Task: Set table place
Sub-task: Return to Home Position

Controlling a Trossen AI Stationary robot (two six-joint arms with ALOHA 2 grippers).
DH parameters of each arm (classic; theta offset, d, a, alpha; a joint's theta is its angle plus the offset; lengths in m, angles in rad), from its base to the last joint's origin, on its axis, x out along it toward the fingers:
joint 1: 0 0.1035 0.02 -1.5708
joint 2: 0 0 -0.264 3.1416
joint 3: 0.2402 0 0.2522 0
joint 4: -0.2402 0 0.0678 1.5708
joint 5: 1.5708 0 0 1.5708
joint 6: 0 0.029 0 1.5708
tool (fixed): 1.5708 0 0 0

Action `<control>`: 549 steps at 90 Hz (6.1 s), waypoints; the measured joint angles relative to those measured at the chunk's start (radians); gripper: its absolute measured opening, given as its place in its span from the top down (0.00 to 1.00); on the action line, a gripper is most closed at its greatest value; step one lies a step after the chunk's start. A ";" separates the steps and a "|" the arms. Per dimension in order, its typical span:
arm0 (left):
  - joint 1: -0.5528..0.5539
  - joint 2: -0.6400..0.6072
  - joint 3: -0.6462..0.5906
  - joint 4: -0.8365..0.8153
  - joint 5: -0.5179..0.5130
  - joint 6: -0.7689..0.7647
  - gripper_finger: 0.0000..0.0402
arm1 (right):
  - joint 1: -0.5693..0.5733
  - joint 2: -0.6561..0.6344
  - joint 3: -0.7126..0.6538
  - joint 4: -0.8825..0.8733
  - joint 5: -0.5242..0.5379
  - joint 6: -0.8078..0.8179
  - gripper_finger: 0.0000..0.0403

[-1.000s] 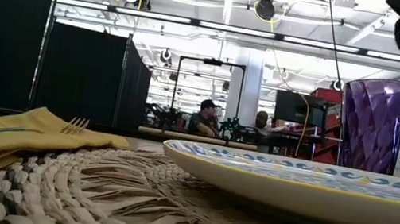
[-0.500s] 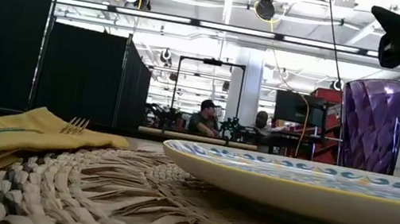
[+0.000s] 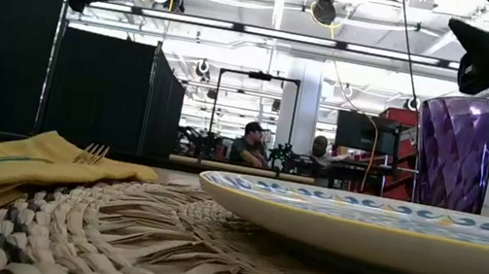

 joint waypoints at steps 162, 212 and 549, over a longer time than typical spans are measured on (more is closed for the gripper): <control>0.000 -0.011 -0.207 0.221 0.026 -0.024 0.66 | 0.078 0.001 -0.021 -0.017 -0.153 -0.022 0.48; 0.000 -0.011 -0.206 0.179 0.059 -0.025 0.66 | 0.078 0.001 -0.021 -0.105 -0.220 0.010 0.48; 0.000 -0.011 -0.205 0.197 0.083 -0.015 0.66 | -0.020 0.005 -0.021 -0.151 0.180 -0.212 0.48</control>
